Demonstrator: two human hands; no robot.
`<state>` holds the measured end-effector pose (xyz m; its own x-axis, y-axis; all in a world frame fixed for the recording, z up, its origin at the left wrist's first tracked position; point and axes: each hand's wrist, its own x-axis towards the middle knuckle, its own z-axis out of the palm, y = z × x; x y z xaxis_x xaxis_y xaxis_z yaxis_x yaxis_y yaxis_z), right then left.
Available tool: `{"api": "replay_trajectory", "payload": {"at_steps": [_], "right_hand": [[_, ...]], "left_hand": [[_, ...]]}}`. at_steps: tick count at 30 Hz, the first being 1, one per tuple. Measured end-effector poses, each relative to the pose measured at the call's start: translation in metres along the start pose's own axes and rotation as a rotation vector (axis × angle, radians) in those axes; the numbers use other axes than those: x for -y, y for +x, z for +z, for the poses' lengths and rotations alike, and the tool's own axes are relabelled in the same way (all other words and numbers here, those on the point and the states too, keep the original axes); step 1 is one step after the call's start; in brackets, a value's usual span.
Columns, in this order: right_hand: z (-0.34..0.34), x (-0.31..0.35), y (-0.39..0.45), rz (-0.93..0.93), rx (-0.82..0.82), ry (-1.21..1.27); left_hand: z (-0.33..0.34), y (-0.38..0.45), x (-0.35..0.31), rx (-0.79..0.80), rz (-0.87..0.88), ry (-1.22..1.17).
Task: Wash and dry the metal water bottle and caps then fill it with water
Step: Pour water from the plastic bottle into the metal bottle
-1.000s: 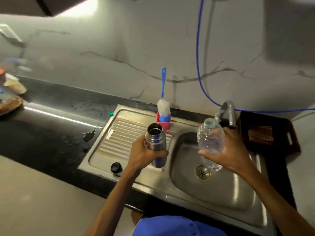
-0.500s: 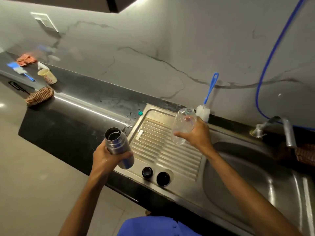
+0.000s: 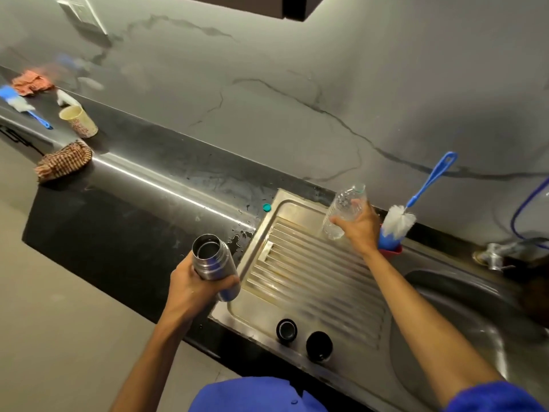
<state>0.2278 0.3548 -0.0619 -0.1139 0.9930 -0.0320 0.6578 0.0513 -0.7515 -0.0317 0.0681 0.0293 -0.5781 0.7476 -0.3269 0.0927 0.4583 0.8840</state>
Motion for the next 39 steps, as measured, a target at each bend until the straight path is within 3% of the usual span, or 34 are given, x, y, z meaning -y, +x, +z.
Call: {"api": "replay_trajectory", "payload": {"at_steps": [16, 19, 22, 24, 27, 31, 35, 39], "right_hand": [[0.012, -0.006, 0.018, 0.020, -0.031, 0.043], [0.011, -0.015, 0.014, 0.115, -0.005, 0.040], [0.018, -0.034, -0.002, 0.352, 0.060, -0.047], [0.029, -0.035, -0.025, 0.417, 0.244, -0.140], [0.054, 0.006, -0.045, 0.127, 0.454, -0.207], [0.111, 0.071, -0.012, -0.349, 0.448, -0.336], [0.173, 0.098, 0.040, -0.453, 0.444, -0.511], [0.208, 0.090, 0.067, -0.514, 0.579, -0.701]], "left_hand": [[0.006, 0.056, 0.003, 0.078, -0.039, 0.020], [0.007, 0.060, 0.005, 0.080, -0.049, 0.006], [0.011, 0.063, 0.006, 0.085, -0.060, -0.019], [0.013, 0.063, 0.008, 0.086, -0.076, -0.032], [0.015, 0.065, 0.010, 0.092, -0.097, -0.067], [0.011, 0.068, 0.010, 0.054, -0.111, -0.084], [0.001, 0.068, 0.008, 0.004, -0.091, -0.099], [-0.011, 0.067, 0.011, -0.050, -0.069, -0.101]]}}
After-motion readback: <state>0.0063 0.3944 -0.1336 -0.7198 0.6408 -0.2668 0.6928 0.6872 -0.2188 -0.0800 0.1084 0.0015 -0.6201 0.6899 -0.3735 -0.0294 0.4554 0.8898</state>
